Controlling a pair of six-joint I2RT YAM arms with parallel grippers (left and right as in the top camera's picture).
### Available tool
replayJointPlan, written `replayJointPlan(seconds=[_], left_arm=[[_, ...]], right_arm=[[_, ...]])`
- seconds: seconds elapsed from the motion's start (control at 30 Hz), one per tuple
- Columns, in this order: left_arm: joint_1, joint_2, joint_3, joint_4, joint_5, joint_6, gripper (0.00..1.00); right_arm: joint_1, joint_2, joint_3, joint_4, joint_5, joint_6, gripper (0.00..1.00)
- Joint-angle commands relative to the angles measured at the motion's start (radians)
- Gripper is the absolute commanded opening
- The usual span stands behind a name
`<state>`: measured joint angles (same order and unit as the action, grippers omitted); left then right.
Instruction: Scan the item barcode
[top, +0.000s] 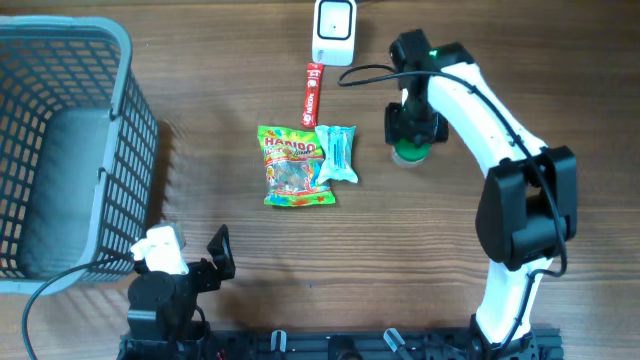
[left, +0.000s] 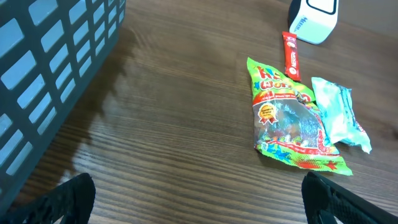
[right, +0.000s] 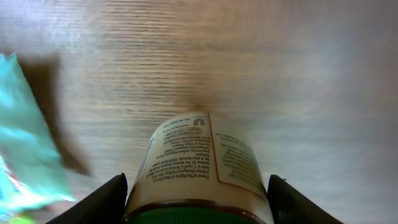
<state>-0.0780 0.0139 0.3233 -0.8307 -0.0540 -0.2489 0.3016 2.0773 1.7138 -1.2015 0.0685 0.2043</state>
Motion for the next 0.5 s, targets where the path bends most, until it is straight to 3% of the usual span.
replayJointPlan(seconds=[0.0,0.23,0.47], left_arm=[[0.003,-0.007,-0.005,0.002,0.001,0.005,1.00],[0.003,-0.007,-0.005,0.002,0.001,0.005,1.00],[0.003,-0.007,-0.005,0.003,0.001,0.005,1.00]], right_arm=[[0.016,0.006,0.028,-0.013,0.056,-0.300,0.62],[0.016,0.006,0.028,0.023,0.082,-0.479,0.64],[0.016,0.006,0.028,0.137,0.081,-0.789,0.64]])
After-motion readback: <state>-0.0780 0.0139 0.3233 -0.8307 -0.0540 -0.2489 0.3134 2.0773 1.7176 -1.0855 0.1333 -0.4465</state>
